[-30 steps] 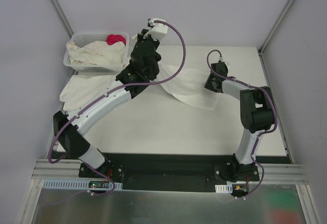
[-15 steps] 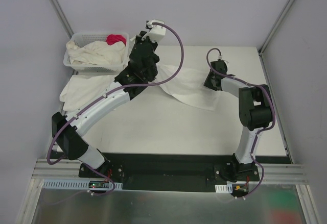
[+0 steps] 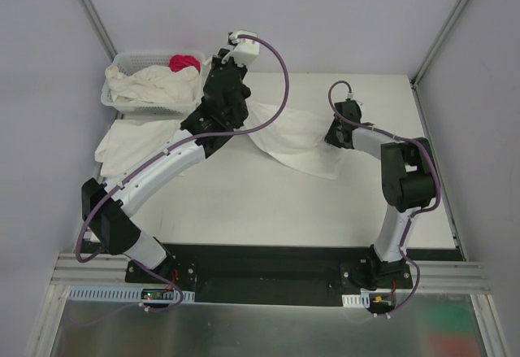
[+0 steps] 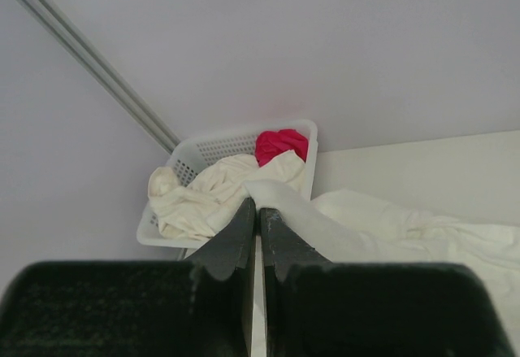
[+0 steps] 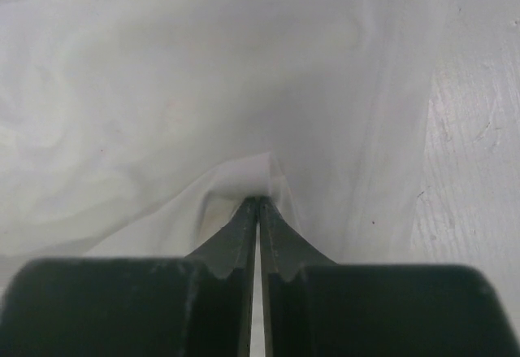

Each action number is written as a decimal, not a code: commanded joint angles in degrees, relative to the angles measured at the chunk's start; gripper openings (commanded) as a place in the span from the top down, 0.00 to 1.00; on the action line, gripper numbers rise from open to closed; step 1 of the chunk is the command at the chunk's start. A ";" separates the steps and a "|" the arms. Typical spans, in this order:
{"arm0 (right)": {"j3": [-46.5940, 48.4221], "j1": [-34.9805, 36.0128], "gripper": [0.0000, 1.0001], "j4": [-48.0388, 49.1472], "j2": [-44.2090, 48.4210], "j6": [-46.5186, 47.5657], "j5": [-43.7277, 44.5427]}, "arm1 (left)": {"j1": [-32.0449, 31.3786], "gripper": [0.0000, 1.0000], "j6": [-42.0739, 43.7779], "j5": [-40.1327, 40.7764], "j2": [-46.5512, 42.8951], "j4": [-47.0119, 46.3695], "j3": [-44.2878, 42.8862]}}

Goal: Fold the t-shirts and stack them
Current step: Flatten out the tshirt

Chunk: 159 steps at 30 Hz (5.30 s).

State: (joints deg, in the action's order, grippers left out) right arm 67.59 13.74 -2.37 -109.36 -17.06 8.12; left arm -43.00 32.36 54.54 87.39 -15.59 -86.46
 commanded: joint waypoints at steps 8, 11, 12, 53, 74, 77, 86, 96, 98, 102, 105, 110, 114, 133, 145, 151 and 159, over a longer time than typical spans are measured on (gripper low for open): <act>-0.27 0.24 0.99 -2.02 2.48 -0.96 0.23 | 0.99 1.00 -1.33 0.39 -2.32 -3.13 0.06; 0.61 -0.38 0.99 -2.37 3.89 -0.70 0.67 | 1.26 1.00 -1.68 0.56 -2.32 -3.13 0.59; 1.05 -0.64 0.99 -2.98 4.33 -0.52 0.93 | 1.26 1.00 -1.95 0.56 -2.40 -3.13 0.85; 10.63 -7.15 0.99 -10.46 45.98 16.44 16.84 | -1.29 1.00 4.99 -0.58 -16.46 -13.93 8.32; -8.09 11.03 0.91 -8.00 38.19 4.31 -4.69 | -8.41 1.00 6.13 0.74 -24.91 -13.32 13.07; -7.48 17.27 0.91 -7.13 32.73 3.88 -5.04 | -8.41 1.00 6.58 1.18 -24.29 -13.85 12.89; -8.70 26.77 0.80 -7.30 27.45 1.86 -9.53 | -8.41 1.00 6.31 2.85 -23.23 -14.46 15.17; -12.92 38.11 0.75 -7.30 26.75 -1.74 -9.53 | -8.32 1.00 6.93 3.38 -22.62 -16.40 15.97; -13.28 39.08 0.75 -6.77 26.22 -2.19 -9.70 | -8.32 1.00 6.84 3.29 -22.71 -16.40 15.88; -13.54 40.75 0.71 -5.63 24.02 -2.54 -9.88 | -8.32 1.00 6.93 3.29 -22.53 -16.40 15.88; -12.93 41.46 0.70 -5.10 21.74 -2.54 -9.96 | -8.41 1.00 7.02 3.46 -22.09 -16.31 15.62; -10.82 41.90 0.69 -4.04 16.56 -2.72 -11.01 | -8.32 1.00 7.19 3.29 -22.00 -16.66 15.62; -9.94 42.34 0.68 -3.96 14.97 -2.54 -11.29 | -8.32 1.00 7.81 3.29 -21.83 -17.45 15.61; -5.98 42.07 0.63 -4.40 10.05 -1.22 -10.41 | -8.32 1.00 10.35 3.46 -21.65 -19.91 16.49; -3.70 41.20 0.63 -4.31 6.97 -0.69 -10.40 | -8.32 1.00 10.71 3.29 -21.56 -20.00 16.49; -3.70 40.49 0.63 -3.96 6.44 -0.52 -10.23 | -8.32 1.00 10.97 3.11 -21.83 -20.18 16.49; -3.34 39.35 0.75 -3.61 4.77 -0.26 -9.97 | -8.32 1.00 11.15 2.85 -21.92 -20.09 16.67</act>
State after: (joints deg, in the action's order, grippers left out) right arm 61.82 53.71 -6.94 -103.57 -17.78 -2.35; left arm -50.70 42.92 57.56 66.76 -31.92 -69.58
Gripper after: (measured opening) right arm 0.280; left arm 0.006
